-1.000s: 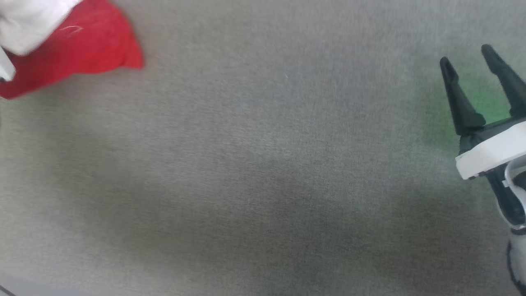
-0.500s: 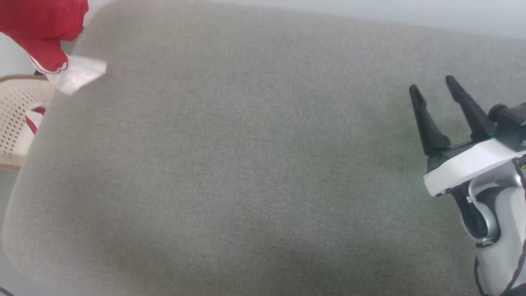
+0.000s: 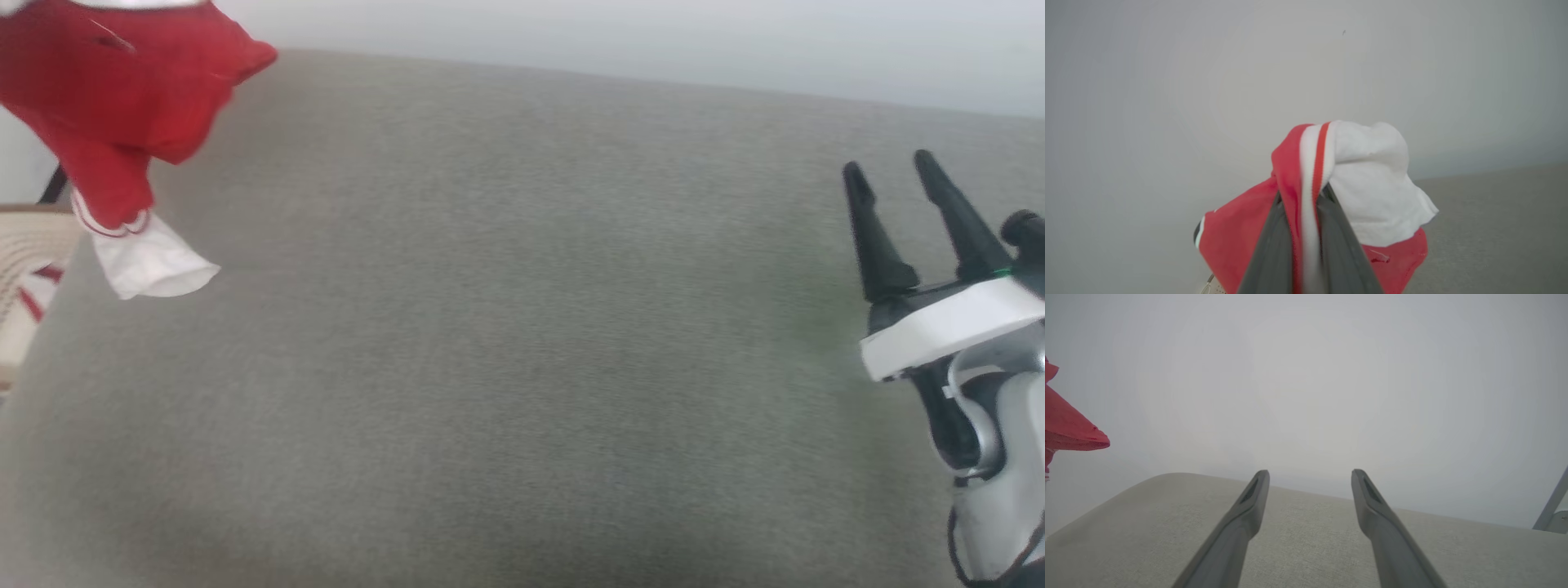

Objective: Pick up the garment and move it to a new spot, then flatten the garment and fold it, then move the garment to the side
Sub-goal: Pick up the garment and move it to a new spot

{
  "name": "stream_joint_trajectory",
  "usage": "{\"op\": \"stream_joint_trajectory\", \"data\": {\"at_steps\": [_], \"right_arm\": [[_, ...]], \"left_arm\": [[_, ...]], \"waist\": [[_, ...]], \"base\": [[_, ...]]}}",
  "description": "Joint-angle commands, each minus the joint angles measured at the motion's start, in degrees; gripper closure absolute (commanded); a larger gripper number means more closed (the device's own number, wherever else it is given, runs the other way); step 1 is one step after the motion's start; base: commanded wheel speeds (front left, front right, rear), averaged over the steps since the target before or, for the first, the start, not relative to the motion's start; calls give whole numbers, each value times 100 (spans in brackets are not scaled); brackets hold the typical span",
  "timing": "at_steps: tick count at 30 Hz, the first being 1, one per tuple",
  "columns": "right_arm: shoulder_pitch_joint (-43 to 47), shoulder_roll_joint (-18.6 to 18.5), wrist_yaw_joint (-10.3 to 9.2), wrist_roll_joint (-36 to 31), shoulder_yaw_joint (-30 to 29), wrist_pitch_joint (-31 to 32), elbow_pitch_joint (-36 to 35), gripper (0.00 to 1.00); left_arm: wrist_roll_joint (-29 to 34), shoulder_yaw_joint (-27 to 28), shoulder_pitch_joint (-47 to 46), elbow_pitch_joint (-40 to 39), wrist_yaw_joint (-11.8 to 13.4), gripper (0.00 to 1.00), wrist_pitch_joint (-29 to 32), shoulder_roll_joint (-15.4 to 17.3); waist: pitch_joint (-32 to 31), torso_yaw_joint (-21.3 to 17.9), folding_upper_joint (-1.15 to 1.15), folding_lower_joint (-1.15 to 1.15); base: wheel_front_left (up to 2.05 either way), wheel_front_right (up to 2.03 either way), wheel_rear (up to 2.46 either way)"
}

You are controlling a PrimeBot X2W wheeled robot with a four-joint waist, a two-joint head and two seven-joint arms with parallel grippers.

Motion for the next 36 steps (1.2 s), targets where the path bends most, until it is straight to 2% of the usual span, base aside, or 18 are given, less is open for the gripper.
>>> {"op": "stream_joint_trajectory", "data": {"at_steps": [1, 9, 12, 17, 27, 36], "right_arm": [[-46, 5, 0, -17, -72, -62, 20, 0], [-86, 104, 0, -169, -637, -208, 117, 0], [-132, 138, 0, -245, -840, -242, 168, 0], [-194, 196, 0, -312, -1024, -302, 281, 0], [-220, 406, 0, -271, -959, -470, 549, 0], [-319, 514, 0, -235, -672, -584, 871, 0]], "left_arm": [[-36, 6, 114, -256, 92, 100, 115, 27], [-9, -209, 497, -2039, 685, 100, 892, -36], [87, -401, 538, -2452, 848, 100, 1145, -135], [154, -713, 638, -2702, 1029, 100, 1440, -305], [-22, -1531, 1401, -2393, 1252, 100, 1727, -982], [-344, -1955, 1999, -1216, 1148, 100, 1454, -1632]], "waist": [[-22, -158, 0, 0], [97, -774, 0, 0], [191, -1007, 0, 0], [325, -1289, 0, 0], [599, -1813, 0, 0], [700, -2048, 0, 0]], "base": [[0, 0, 0], [0, 0, 0], [0, 0, 0], [0, 0, 0], [0, 0, 0], [0, 0, 0]]}}
